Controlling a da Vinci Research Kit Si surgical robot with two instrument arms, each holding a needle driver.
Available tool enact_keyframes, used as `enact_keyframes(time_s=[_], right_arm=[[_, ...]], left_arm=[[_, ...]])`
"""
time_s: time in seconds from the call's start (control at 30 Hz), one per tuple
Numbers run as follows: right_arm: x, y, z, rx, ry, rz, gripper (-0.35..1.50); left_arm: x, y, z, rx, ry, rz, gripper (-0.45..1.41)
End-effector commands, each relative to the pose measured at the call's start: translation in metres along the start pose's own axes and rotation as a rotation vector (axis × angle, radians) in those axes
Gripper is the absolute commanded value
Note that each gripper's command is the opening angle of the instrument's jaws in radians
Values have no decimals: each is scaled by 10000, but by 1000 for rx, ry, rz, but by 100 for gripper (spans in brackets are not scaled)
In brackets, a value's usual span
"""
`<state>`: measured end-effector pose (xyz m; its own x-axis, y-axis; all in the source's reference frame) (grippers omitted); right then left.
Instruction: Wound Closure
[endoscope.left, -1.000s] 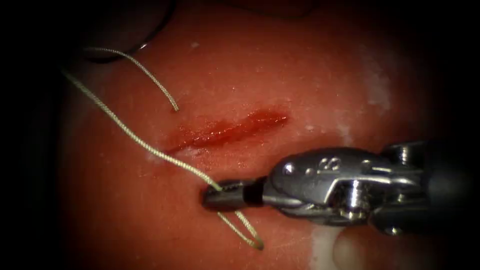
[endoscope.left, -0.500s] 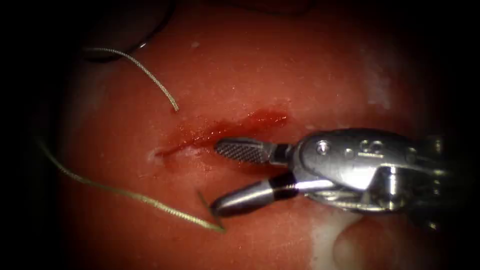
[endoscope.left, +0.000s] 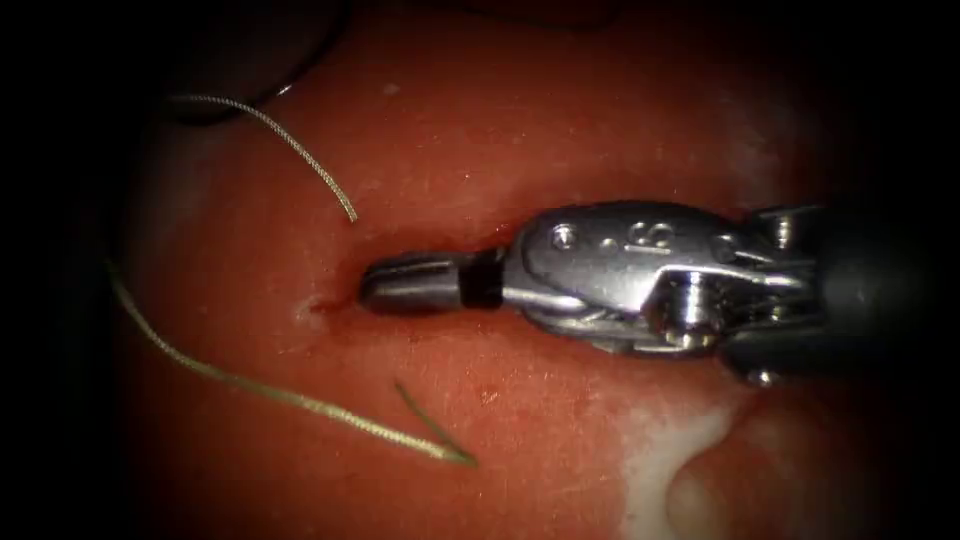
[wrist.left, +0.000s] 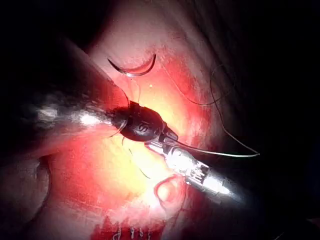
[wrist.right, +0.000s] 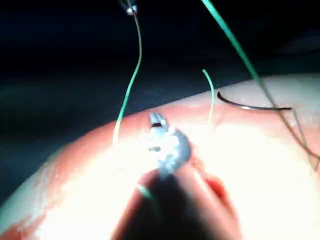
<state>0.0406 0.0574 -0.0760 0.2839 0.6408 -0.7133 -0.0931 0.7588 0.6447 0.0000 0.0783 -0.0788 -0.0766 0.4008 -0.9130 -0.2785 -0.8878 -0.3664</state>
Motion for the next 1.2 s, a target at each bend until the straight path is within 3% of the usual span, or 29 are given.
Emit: enact_keyframes(time_s=[0.03, 0.27, 0.43, 0.63, 0.77, 0.9, 1.2], right_arm=[[-19, 10, 27, 7, -11, -21, -35], [-53, 14, 72, 76, -39, -42, -35], [-58, 3, 94, 142, -42, 4, -35], [-58, -14, 92, 222, -24, 117, -35], [-60, -23, 89, 275, -29, 167, -35], [-55, -21, 87, 323, 21, 173, -35], [-27, -7, 65, 243, 189, 214, -35]], left_arm=[[-5, 1, 11, -11, 29, -11, -35], [-4, 2, 24, -27, 104, -9, -35], [-5, -1, 28, -17, 152, 22, -35], [-18, -14, 29, 8, 182, 84, -35], [-47, -23, 36, 40, 173, 131, -35], [-75, -23, 40, 49, 146, 157, -35], [-109, -10, 32, 41, 112, 190, -35]])
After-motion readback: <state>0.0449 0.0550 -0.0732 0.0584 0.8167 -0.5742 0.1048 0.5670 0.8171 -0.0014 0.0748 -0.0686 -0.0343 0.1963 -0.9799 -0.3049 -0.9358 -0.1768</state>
